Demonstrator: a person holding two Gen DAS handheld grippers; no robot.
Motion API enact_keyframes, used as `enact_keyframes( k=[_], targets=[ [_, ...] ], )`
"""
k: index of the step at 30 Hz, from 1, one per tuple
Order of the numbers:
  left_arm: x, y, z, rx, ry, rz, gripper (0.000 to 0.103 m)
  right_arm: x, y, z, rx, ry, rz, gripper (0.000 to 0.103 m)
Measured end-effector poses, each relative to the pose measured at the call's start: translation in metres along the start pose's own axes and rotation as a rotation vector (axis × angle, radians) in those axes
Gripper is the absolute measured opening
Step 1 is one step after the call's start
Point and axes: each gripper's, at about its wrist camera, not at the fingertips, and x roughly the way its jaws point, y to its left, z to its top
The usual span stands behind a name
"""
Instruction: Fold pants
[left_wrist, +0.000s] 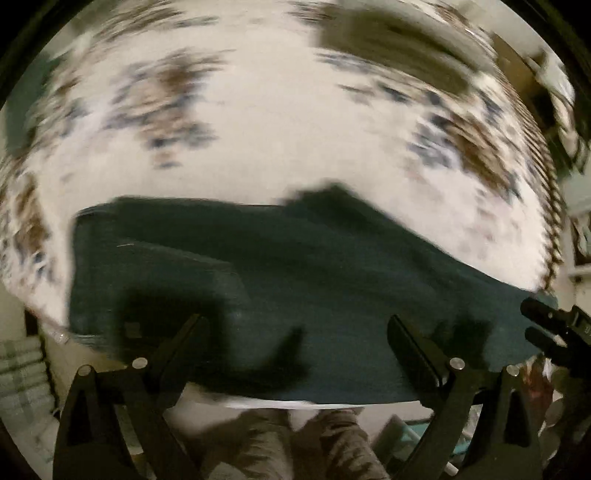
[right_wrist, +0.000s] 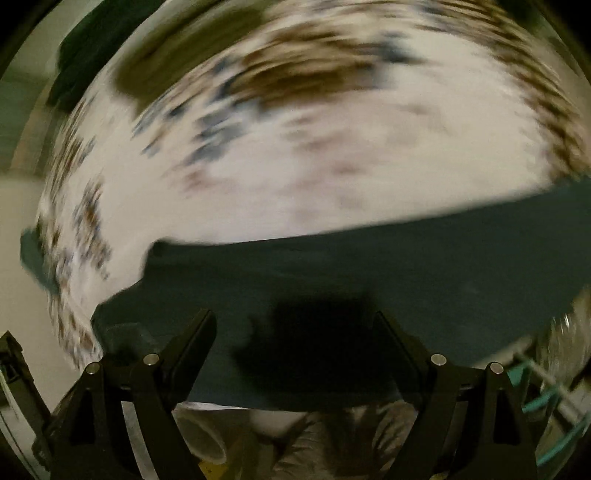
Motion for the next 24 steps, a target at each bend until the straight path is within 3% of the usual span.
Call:
enact_keyframes(
  k=[5, 9, 13, 16, 18, 21, 24],
  targets=[
    [0.021, -0.12, 0.005, 0.124, 0.018, -0.072, 0.098, -0.041, -0.156, 0.016, 0.304, -0.121, -0.023, 0.088],
    [0.055, -0.213, 0.002, 0.207, 0.083, -0.091, 0.098, -0.062, -0.284, 0.025, 0.549, -0.192, 0.006, 0.088],
    [0.103, -0.276, -0.007, 0.236, 0.178, -0.082, 0.098, -0.06, -0.386, 0.032, 0.721, -0.244, 0.116, 0.068],
    [0.135, -0.305, -0.011, 0.267, 0.223, -0.017, 0.098, -0.041, -0.416, 0.043, 0.752, -0.23, 0.242, 0.06],
    [0.151, -0.315, -0.011, 0.293, 0.226, 0.044, 0.098, -0.03, -0.422, 0.053, 0.725, -0.194, 0.274, 0.058],
    [0.161, -0.321, -0.007, 0.29, 0.231, 0.069, 0.103, -0.017, -0.419, 0.063, 0.697, -0.162, 0.284, 0.048],
    [0.163, -0.325, -0.005, 0.279, 0.229, 0.088, 0.103, -0.029, -0.411, 0.068, 0.649, -0.23, 0.282, 0.033]
  ],
)
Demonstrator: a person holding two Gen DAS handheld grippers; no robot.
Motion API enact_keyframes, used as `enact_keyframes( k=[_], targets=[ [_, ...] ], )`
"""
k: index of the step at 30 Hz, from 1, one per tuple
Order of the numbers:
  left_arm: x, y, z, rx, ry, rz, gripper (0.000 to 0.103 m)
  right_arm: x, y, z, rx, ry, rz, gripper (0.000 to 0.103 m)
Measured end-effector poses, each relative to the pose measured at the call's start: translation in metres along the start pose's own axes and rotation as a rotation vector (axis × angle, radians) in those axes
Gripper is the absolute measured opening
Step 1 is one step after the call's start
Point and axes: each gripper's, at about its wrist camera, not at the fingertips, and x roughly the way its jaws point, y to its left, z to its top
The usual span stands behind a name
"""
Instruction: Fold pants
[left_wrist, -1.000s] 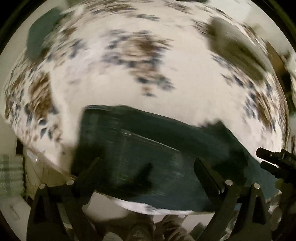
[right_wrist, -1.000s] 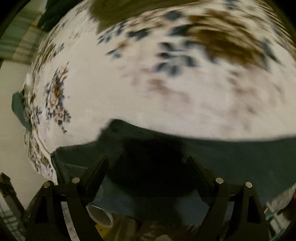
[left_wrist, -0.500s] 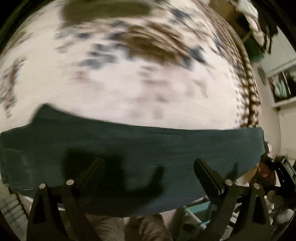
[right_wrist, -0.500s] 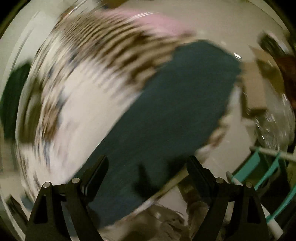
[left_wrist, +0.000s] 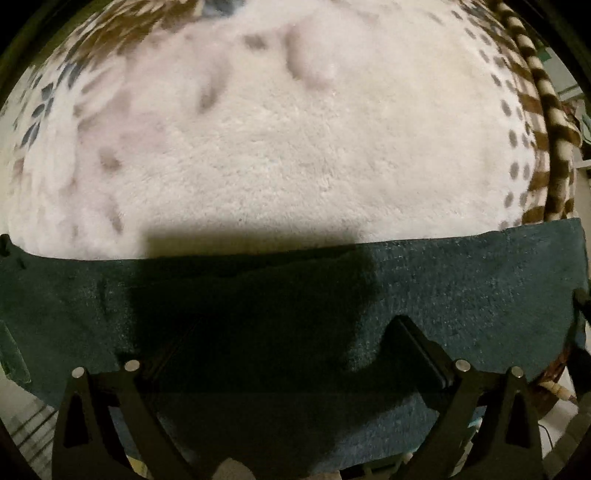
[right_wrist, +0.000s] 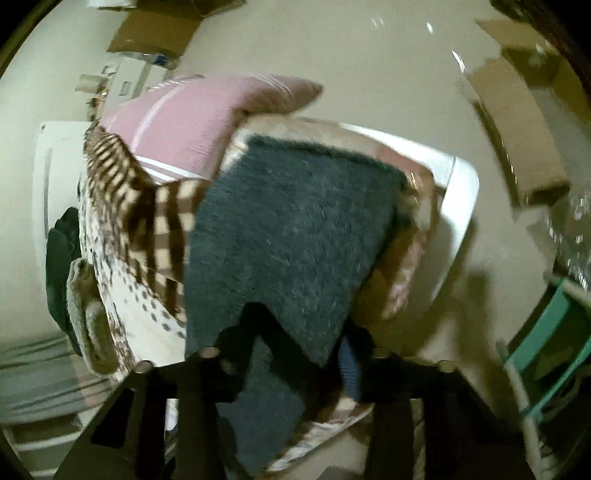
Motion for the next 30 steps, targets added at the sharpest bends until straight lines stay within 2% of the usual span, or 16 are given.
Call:
enact_keyframes(
  k=[3, 8, 14, 15, 16, 18, 19, 21, 22, 23, 28, 30],
  targets=[
    [0.004, -0.009, 0.003, -0.011, -0.013, 0.005, 0.103, -0.012, 0.007, 0.001, -0.029, -0.05, 0.013, 0.03],
    [0.006, -0.014, -0.001, -0.031, -0.023, 0.016, 0.103, 0.011, -0.011, 0.024, 0.047, -0.007, 0.033, 0.031],
    [0.004, -0.014, -0.012, -0.044, -0.037, 0.022, 0.103, -0.003, 0.02, 0.035, -0.063, -0.064, 0.163, 0.024],
    [0.004, -0.016, -0.012, -0.046, -0.039, 0.023, 0.103, 0.001, 0.022, 0.036, -0.078, -0.045, 0.161, 0.024],
    [0.004, -0.018, -0.012, -0.048, -0.041, 0.024, 0.103, 0.009, 0.022, 0.039, -0.083, -0.023, 0.119, 0.025],
    [0.004, -0.009, -0.013, -0.048, -0.04, 0.023, 0.103, 0.026, 0.015, 0.042, -0.072, 0.028, 0.051, 0.035],
    [0.005, -0.011, -0.014, -0.048, -0.038, 0.021, 0.103, 0.034, 0.01, 0.043, -0.056, 0.05, 0.054, 0.037],
    [0.004, -0.011, -0.014, -0.051, -0.037, 0.021, 0.103, 0.033, 0.007, 0.044, -0.041, 0.027, 0.089, 0.037],
    [0.003, -0.007, -0.013, -0.051, -0.038, 0.02, 0.103, 0.031, 0.008, 0.043, -0.04, 0.012, 0.088, 0.028],
    [0.004, -0.004, -0.013, -0.052, -0.04, 0.022, 0.103, 0.028, 0.01, 0.042, -0.049, -0.011, 0.083, 0.008],
    [-0.006, -0.005, -0.015, -0.033, -0.037, 0.034, 0.103, 0.0, 0.028, 0.027, -0.082, -0.107, 0.084, 0.008],
    [-0.019, -0.004, -0.018, -0.047, -0.061, 0.031, 0.103, -0.013, 0.034, 0.02, -0.093, -0.126, 0.087, 0.008]
  ],
)
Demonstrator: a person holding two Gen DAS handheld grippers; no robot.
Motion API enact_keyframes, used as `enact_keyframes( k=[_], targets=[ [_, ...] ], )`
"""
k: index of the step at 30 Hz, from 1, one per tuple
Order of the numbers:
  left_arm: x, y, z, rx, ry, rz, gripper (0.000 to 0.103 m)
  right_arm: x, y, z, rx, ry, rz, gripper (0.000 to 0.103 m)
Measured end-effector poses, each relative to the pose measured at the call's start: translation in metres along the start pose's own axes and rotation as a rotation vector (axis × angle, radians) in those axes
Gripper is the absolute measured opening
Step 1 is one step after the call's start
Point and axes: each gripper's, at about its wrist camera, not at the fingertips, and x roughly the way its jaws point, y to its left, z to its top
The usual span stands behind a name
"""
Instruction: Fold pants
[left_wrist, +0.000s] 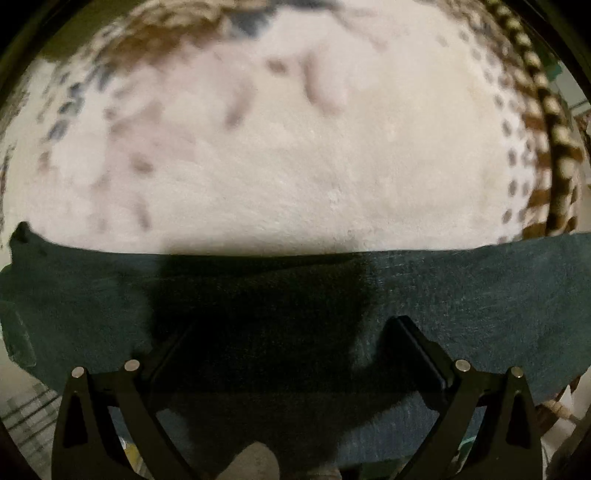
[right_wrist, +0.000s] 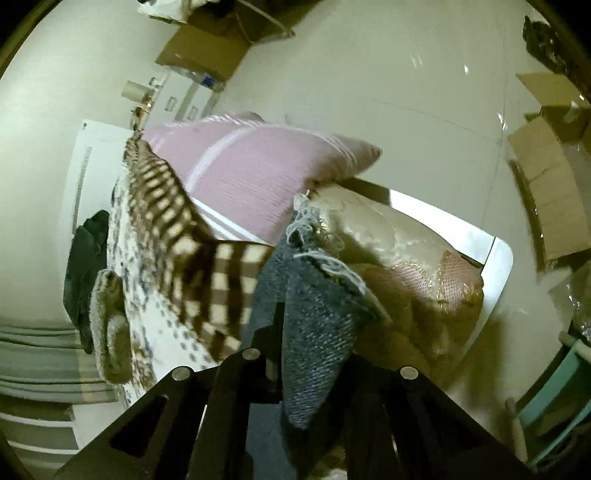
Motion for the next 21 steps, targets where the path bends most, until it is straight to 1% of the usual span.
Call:
enact_keyframes(
  k=[2, 7, 12, 15, 18, 21],
  targets=[
    [-0.016, 0.0, -0.004, 0.01, -0.024, -0.023, 0.103, -0.014, 0.014, -0.006, -0.041, -0.018, -0.011, 0.008],
    [-0.054, 0.005, -0.018, 0.045, -0.093, -0.054, 0.103, -0.043, 0.052, -0.027, -0.123, -0.042, -0.021, 0.008],
    [-0.079, 0.028, -0.031, 0.031, -0.11, -0.109, 0.103, -0.063, 0.096, -0.061, -0.213, -0.051, -0.028, 0.008],
    [-0.095, 0.056, -0.041, 0.015, -0.118, -0.13, 0.103, -0.069, 0.124, -0.087, -0.264, -0.049, -0.028, 0.008],
    [-0.109, 0.086, -0.048, -0.009, -0.135, -0.132, 0.103, -0.07, 0.152, -0.118, -0.321, -0.037, -0.037, 0.008],
    [-0.119, 0.128, -0.054, -0.059, -0.144, -0.133, 0.103, -0.062, 0.181, -0.156, -0.372, -0.001, -0.039, 0.008]
  ],
)
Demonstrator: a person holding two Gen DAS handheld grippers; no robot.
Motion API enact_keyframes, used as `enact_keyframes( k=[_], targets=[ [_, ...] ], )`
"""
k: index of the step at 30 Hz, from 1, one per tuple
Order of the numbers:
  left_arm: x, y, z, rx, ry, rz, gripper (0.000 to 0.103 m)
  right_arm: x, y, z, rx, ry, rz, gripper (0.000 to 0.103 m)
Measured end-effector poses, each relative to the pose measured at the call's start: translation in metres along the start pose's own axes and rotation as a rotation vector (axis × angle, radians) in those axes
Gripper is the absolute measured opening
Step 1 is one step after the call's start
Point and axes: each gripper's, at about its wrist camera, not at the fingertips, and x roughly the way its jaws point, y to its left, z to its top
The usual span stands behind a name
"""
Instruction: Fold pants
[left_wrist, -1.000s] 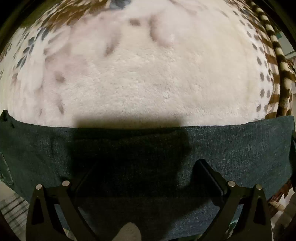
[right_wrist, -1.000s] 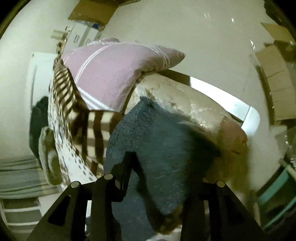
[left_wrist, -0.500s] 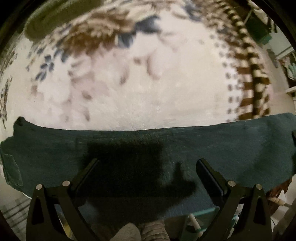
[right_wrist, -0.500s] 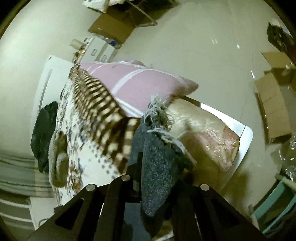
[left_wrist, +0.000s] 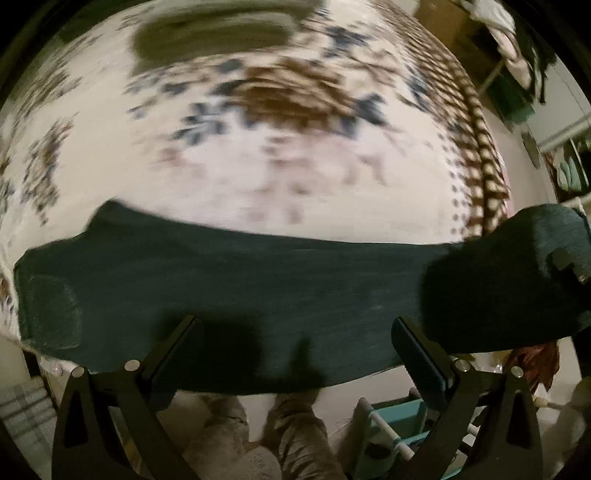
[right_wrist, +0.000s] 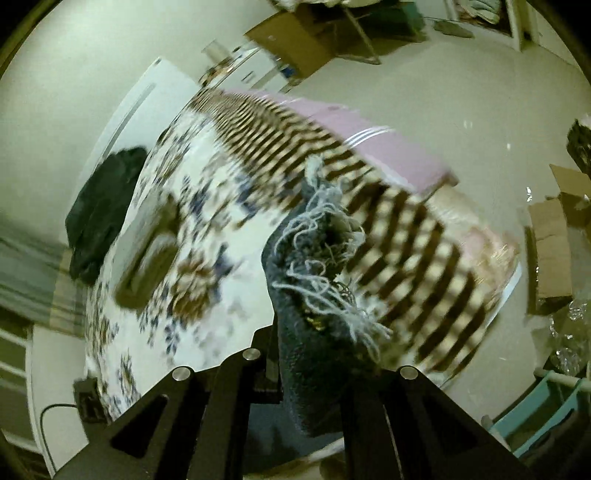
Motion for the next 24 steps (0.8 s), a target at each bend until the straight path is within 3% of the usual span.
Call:
enact_keyframes(
  k=[6, 13, 18, 21, 24],
  targets=[
    [-0.02, 0.111, -0.014, -0.151, -0.01, 0.017, 0.103, 0.038, 0.076, -0.061, -0.119, 0.088, 0.015, 0.008],
    [-0.02, 0.214, -0.03, -0.285, -0.019, 0.051, 0.103, 0.115, 0.16, -0.162, -0.34, 0.233, 0.001, 0.008],
    [-0.009, 0.255, -0.041, -0.341, -0.002, 0.056, 0.103, 0.17, 0.2, -0.231, -0.496, 0.312, -0.065, 0.008],
    [-0.006, 0.268, -0.042, -0.357, 0.001, 0.072, 0.103, 0.192, 0.215, -0.263, -0.596, 0.32, -0.159, 0.009],
    [-0.006, 0.275, -0.041, -0.367, 0.014, 0.068, 0.103, 0.205, 0.216, -0.272, -0.607, 0.387, -0.18, 0.021]
  ],
)
